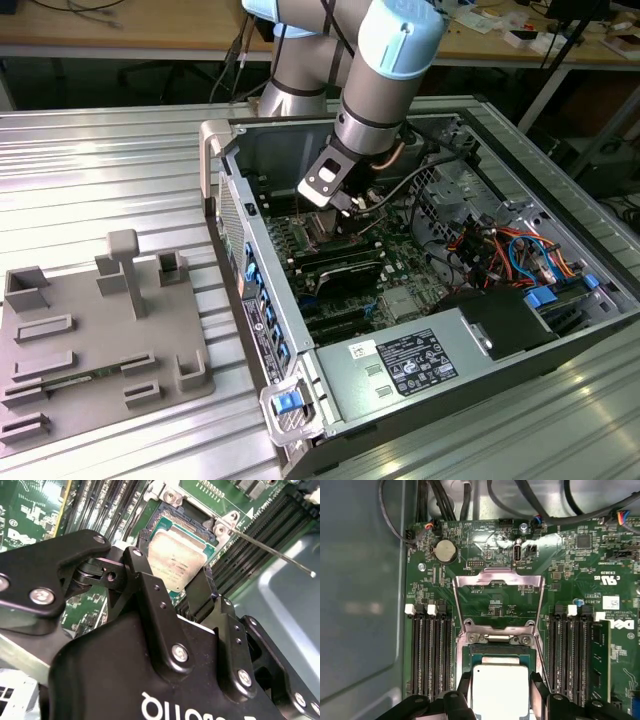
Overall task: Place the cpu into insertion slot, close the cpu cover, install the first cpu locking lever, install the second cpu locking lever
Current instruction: 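Place the cpu into insertion slot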
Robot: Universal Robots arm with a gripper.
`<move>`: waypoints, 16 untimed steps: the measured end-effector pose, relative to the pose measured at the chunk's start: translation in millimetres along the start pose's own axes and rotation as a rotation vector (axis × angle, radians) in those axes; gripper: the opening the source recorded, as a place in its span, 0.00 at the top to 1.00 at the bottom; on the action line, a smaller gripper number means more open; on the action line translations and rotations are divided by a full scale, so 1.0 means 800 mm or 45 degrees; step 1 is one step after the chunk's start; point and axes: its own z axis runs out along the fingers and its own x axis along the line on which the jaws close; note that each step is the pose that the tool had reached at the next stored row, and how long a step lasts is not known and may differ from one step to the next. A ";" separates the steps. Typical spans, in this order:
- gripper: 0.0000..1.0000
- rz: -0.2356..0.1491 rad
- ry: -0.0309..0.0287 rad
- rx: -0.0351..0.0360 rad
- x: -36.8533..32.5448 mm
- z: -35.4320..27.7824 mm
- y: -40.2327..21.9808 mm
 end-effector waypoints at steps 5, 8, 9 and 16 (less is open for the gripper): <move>0.45 -0.001 0.0001 0.0013 -0.0003 0.0083 -0.0003; 0.45 0.000 0.0003 0.0049 0.0001 0.0097 -0.0003; 0.45 0.000 0.0005 0.0064 0.0007 0.0104 0.0000; 0.45 0.001 0.0003 0.0215 0.0064 0.0164 0.0024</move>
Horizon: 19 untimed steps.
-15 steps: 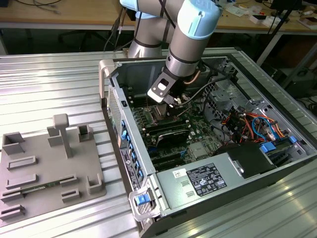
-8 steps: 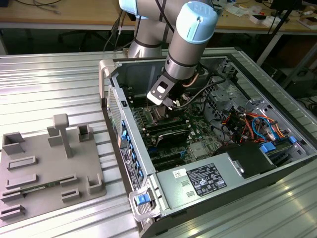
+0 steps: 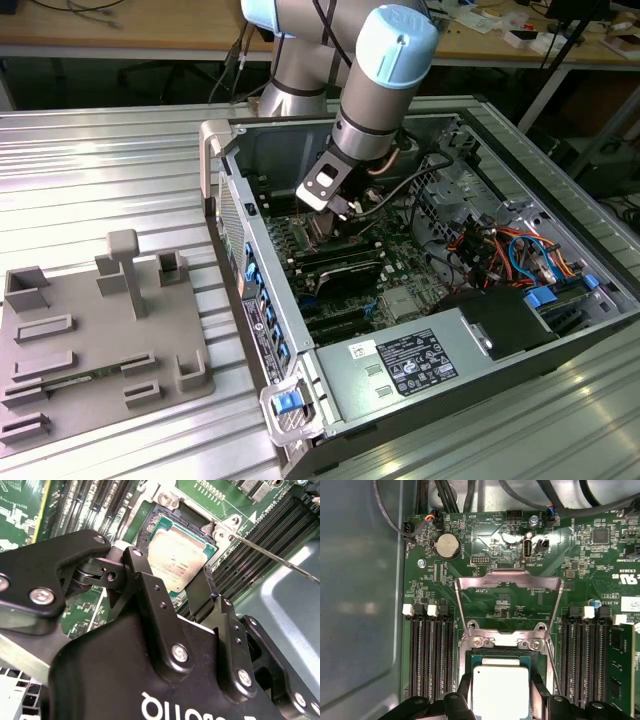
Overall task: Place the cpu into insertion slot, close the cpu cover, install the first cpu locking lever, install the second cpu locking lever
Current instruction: 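Place the cpu into insertion slot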
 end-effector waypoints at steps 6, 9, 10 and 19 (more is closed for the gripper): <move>0.45 0.011 0.0006 0.0069 0.0010 0.0017 0.0003; 0.45 0.013 0.0000 0.0065 0.0005 0.0017 0.0008; 0.45 0.013 -0.0004 0.0065 0.0001 0.0015 0.0008; 0.45 0.014 -0.0066 0.0068 0.0005 -0.0051 0.0009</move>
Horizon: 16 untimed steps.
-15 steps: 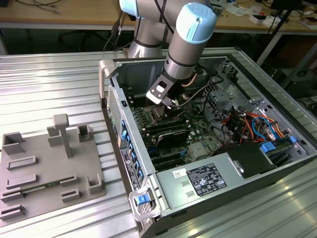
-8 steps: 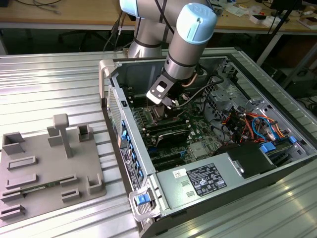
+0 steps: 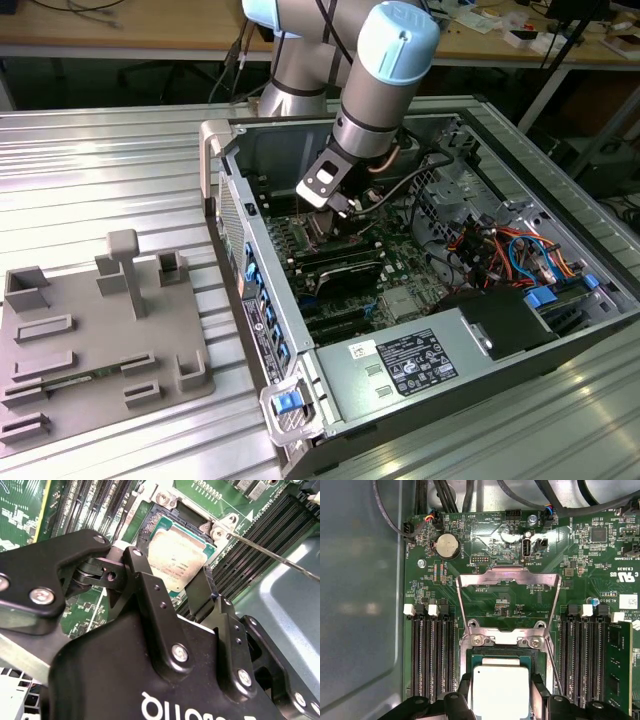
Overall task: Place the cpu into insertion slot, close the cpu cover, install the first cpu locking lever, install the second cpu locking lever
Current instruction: 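Place the cpu into insertion slot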
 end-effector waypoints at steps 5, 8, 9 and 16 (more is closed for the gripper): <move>0.45 0.000 0.0002 -0.0002 -0.0004 0.0001 0.0000; 0.45 0.000 0.0000 -0.0001 -0.0013 0.0000 0.0000; 0.45 0.000 -0.0002 -0.0001 -0.0016 -0.0001 0.0000; 0.45 0.000 -0.0010 -0.0001 -0.0025 -0.0001 0.0001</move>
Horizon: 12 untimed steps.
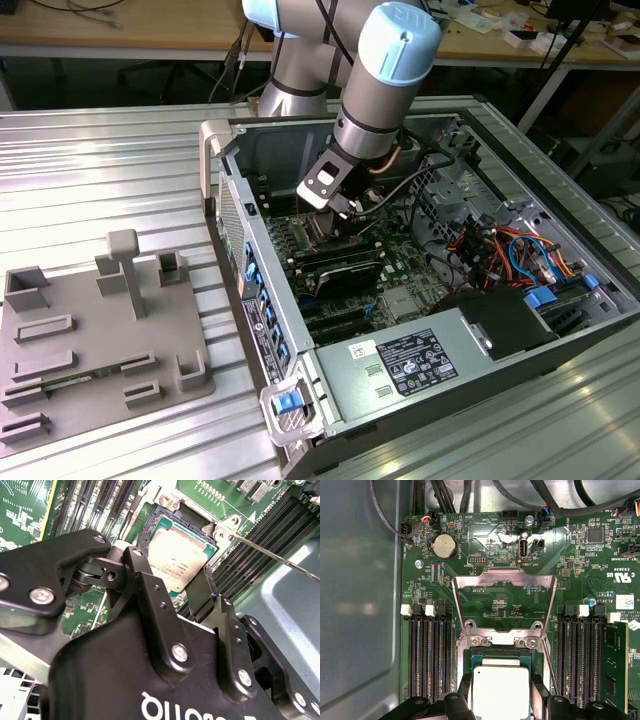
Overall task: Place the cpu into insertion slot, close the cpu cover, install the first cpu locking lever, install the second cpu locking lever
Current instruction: 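Place the cpu into insertion slot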
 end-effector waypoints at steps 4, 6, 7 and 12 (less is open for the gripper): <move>0.45 0.000 -0.0001 0.0000 0.0000 0.0000 0.0000; 0.45 0.000 -0.0002 0.0000 0.0000 0.0000 0.0000; 0.45 0.000 -0.0002 0.0000 0.0000 0.0000 0.0001; 0.45 0.000 -0.0001 0.0001 0.0000 0.0000 0.0013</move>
